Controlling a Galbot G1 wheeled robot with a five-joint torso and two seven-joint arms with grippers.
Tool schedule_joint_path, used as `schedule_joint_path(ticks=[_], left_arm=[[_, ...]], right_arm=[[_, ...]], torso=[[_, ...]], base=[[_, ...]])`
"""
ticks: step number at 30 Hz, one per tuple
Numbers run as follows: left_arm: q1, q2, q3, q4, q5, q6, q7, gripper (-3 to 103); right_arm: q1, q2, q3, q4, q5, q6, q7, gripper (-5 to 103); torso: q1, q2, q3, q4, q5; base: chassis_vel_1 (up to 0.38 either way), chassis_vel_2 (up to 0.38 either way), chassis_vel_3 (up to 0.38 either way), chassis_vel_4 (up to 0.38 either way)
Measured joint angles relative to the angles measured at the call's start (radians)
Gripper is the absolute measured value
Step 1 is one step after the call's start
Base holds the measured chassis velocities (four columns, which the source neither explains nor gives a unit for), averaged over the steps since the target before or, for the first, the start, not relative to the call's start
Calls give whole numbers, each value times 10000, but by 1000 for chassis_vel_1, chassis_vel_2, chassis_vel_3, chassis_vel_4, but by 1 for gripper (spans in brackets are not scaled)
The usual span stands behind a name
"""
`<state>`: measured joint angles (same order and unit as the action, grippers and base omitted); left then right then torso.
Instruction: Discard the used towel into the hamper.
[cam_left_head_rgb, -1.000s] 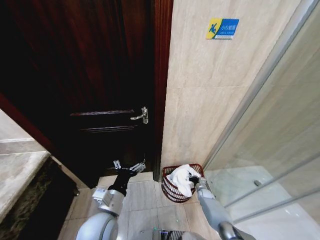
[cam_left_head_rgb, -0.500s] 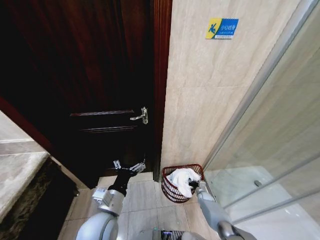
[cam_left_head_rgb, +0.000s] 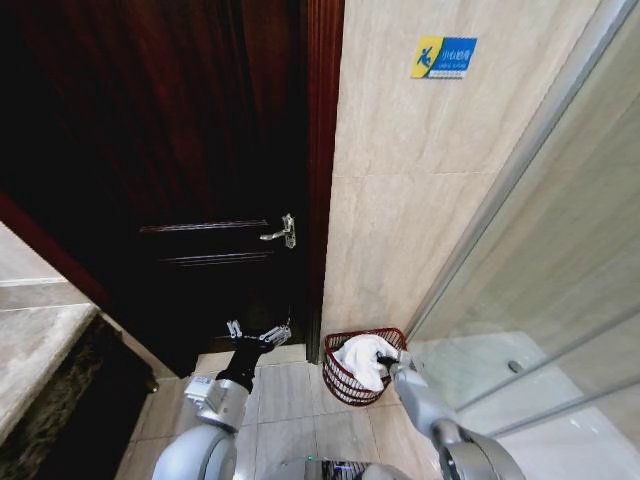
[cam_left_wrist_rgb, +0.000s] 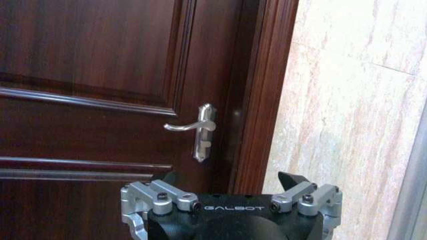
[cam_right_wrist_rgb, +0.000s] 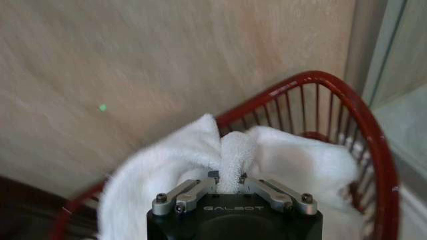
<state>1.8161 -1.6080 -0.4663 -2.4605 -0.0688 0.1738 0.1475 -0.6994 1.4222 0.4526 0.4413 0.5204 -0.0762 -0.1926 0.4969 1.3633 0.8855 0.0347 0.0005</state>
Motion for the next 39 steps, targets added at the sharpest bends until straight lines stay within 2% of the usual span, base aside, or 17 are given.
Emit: schedule_joint_path(ticks=[2,3,4,7,8,10,12,15,16,21,23,25,27,29,31,36,39], left_arm=[[0,0,0,0,1,0,0,100],[0,0,0,0,0,0,0,100],[0,0,0,0,0,0,0,100],[-1,0,1,0,0,0,0,100],[-1,0,1,0,0,0,0,100],[0,-2,0,0,0,0,0,100],[0,-2,0,0,1,0,0,100],[0,0,0,0,0,0,0,100],[0,0,0,0,0,0,0,100],[0,0,1,0,0,0,0,100],[0,0,1,1,0,0,0,100],[0,0,1,0,0,0,0,100],[0,0,0,0,1,0,0,100],[0,-1,0,0,0,0,0,100],[0,0,0,0,0,0,0,100],[-1,0,0,0,0,0,0,100],[0,0,1,0,0,0,0,100]], right_arm=[[-947,-218,-6,1415,359,-348,1,13],[-1518,-330,75,1991,498,-15,-116,18],[-1518,-330,75,1991,498,-15,-116,18],[-2867,-601,330,4012,901,193,21,33],[-2867,-601,330,4012,901,193,21,33],[-3801,-682,785,5370,517,774,-118,44],[-4037,-701,937,5635,248,1036,-162,44],[-4814,-741,1384,6593,-188,1592,-476,61],[-4814,-741,1384,6593,-188,1592,-476,61],[-5174,-279,1395,7382,44,1897,-1299,83],[-5060,-98,1320,7332,-430,2037,-1570,88],[-4729,135,1161,6910,-1865,1882,-2024,93],[-4142,355,1085,5829,-2310,1353,-1720,99],[-3770,440,1082,4990,-2459,1408,-1533,100],[-3420,462,1081,4182,-2637,1576,-1499,100],[-1916,475,1051,1105,-3036,2855,-1634,100],[-1357,465,1074,205,-3292,3003,-1499,100]], torso=[[-1,1,-3,2,-7],[0,0,1,-10,1],[0,0,1,-10,1],[-3,2,-2,-8,-13],[-3,2,-2,-8,-13],[-3,1,-2,-3,2],[-3,1,-3,-4,-2],[-3,1,-2,-5,-1],[-3,1,-2,-5,-1],[-3,1,-2,-5,-4],[-3,1,-2,-6,-2],[-3,1,-2,-2,-8],[-2,1,-1,-1,-4],[-2,1,-1,-2,-4],[-1,1,0,-3,-3],[0,0,1,-4,-1],[0,1,-1,-2,-6]], base=[[0,0,0,0],[0,0,0,0],[0,0,0,0],[0,0,0,0],[0,0,0,0],[0,0,0,0],[0,0,0,0],[0,0,0,0],[0,0,0,0],[0,0,0,0],[0,0,0,0],[0,0,0,0],[0,0,0,0],[0,0,0,0],[0,0,0,0],[0,0,0,0],[0,0,0,0]])
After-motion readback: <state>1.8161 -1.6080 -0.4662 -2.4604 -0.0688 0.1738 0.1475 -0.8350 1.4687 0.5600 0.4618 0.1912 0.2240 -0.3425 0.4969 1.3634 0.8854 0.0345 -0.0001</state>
